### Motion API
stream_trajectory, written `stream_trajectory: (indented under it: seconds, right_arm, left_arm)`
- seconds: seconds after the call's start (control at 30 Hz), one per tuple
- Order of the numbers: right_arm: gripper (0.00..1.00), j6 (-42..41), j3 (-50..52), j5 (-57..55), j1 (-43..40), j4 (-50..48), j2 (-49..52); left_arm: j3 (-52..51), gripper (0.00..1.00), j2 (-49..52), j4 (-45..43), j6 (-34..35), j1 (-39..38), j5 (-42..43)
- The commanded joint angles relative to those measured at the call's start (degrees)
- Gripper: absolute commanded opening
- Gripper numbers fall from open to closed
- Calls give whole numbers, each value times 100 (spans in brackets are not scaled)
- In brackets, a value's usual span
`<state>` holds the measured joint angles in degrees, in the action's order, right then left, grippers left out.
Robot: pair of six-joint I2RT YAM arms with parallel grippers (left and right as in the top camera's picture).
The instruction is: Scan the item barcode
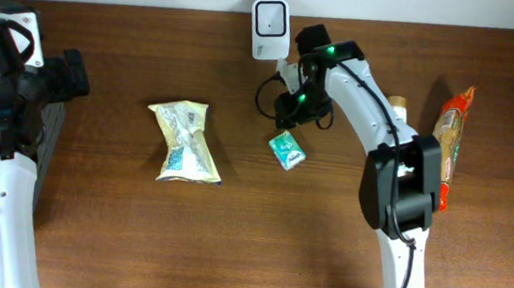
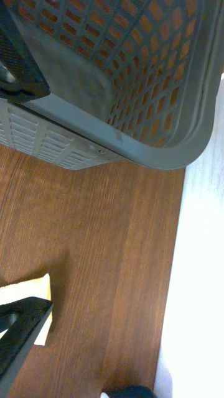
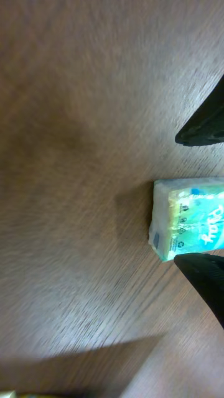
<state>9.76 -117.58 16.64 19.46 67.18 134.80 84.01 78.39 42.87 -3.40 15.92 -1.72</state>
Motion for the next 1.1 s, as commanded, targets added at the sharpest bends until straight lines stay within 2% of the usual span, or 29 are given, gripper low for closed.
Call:
stream_trajectory:
  seconds: [0.0, 0.2, 0.43, 0.5, 0.63, 0.83, 0.93, 1.07]
  right_arm:
    - [54, 142, -33, 59, 37, 46, 221]
    - [54, 28, -22, -863, 39, 20, 264]
    - [53, -345, 66, -966, 28, 426, 254]
    - [48, -426, 59, -721, 22, 603, 197]
    - [44, -428, -24, -24, -216, 835, -70]
    - [48, -402, -13, 894, -988, 1410, -415]
    - [48, -96, 417, 994, -1086, 1283, -413]
    - [47, -98, 1163, 1233, -981, 807, -413]
  left_arm:
    - [46, 99, -74, -13, 57, 11, 46]
    - [46, 99, -74, -13, 57, 11, 46]
    - [46, 99, -74, -13, 57, 11, 46]
    - [46, 99, -74, -13, 55, 11, 46]
    - [46, 99, -74, -13, 57, 11, 46]
    - [46, 99, -74, -13, 57, 11, 46]
    - [46, 99, -74, -13, 57, 11, 46]
    - [46, 99, -74, -13, 57, 11, 46]
